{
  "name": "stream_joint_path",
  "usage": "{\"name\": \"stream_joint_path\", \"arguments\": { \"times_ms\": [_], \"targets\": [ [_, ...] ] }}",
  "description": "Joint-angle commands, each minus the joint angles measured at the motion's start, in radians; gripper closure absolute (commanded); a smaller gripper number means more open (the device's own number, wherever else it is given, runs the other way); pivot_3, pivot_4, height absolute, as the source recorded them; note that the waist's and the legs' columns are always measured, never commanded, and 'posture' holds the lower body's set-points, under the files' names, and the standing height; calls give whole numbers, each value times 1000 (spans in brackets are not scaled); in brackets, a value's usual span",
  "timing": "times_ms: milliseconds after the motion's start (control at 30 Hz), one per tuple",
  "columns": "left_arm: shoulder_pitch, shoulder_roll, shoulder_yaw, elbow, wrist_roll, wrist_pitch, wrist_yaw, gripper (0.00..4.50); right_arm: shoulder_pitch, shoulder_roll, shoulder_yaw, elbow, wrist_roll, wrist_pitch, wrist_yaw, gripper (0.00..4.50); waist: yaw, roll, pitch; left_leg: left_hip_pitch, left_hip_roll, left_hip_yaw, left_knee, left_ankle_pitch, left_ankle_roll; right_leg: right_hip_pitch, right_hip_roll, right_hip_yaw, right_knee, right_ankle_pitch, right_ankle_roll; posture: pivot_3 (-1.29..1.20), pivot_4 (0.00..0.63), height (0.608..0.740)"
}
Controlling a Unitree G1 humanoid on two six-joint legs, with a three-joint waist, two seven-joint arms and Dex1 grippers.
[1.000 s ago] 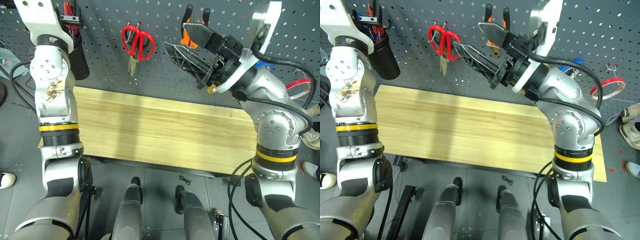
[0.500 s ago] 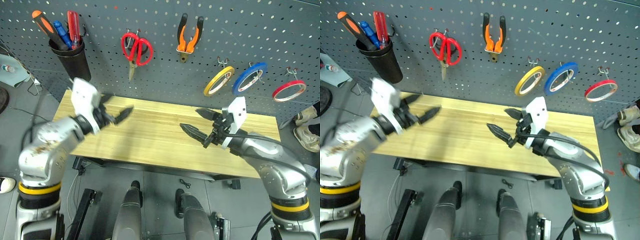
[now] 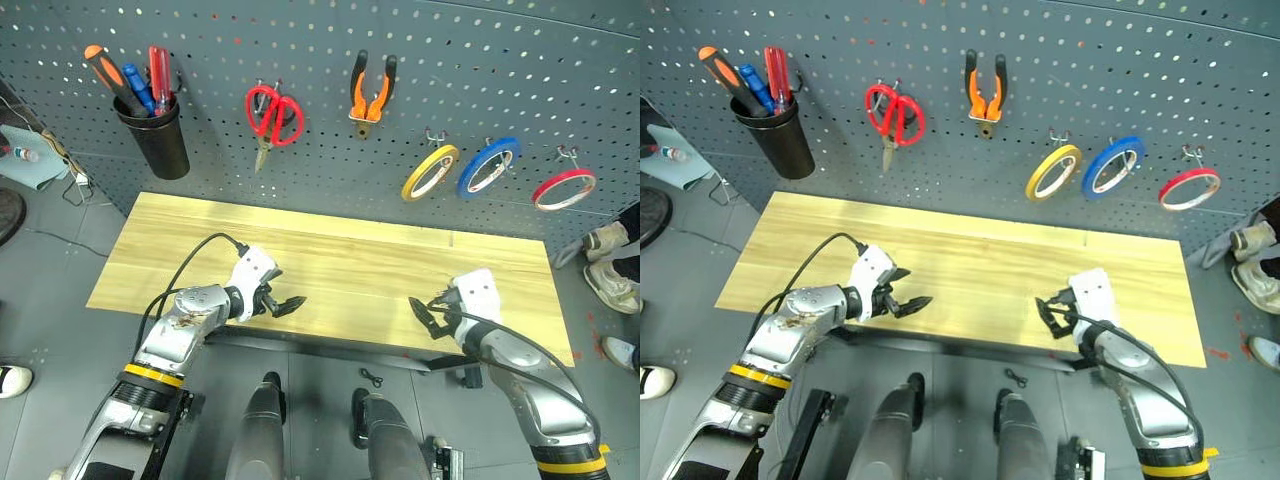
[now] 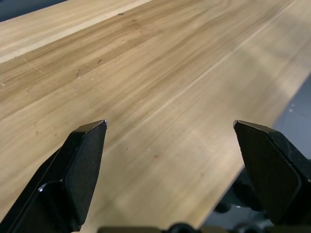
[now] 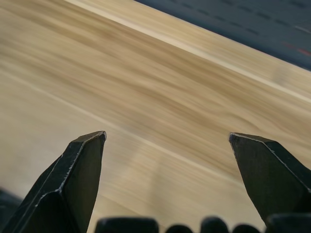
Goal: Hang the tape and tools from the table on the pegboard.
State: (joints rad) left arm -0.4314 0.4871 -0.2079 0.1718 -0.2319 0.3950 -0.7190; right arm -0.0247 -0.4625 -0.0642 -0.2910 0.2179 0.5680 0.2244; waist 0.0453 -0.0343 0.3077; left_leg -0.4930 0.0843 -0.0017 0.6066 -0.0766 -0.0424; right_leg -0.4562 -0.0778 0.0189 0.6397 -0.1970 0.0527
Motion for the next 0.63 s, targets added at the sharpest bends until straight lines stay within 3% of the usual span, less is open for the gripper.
{"name": "stream_joint_path", "arguments": {
  "times_ms": [33,200,333,467,633],
  "targets": [
    [-6,-42,3,95,35,-95,-5,66,28,26,-69,19,-26,-46,-48,0,-10,0,-22,0,0,0,-1,0,0,0,0,0,0,0,1,-7,206,740],
    [-14,-114,-5,272,103,-217,20,66,38,65,-97,108,-59,-105,-86,0,-34,2,-90,1,0,0,-1,0,1,2,0,0,-3,-1,1,-24,111,740],
    [-21,-162,3,364,139,-276,46,66,15,98,-103,199,-85,-168,-113,0,-54,4,-149,7,0,1,-3,-6,-6,14,0,-1,-14,2,3,-23,33,740],
    [-31,-169,11,433,171,-323,60,66,-20,118,-110,265,-96,-195,-130,0,-72,6,-202,21,-1,2,-14,-7,-7,26,-1,-2,-27,3,1,-7,0,740],
    [-46,-159,28,469,171,-336,28,66,-66,139,-122,339,-94,-226,-141,0,-86,11,-233,30,-1,3,-18,-10,-7,34,-1,-3,-28,-2,-2,6,0,740]
  ]
}}
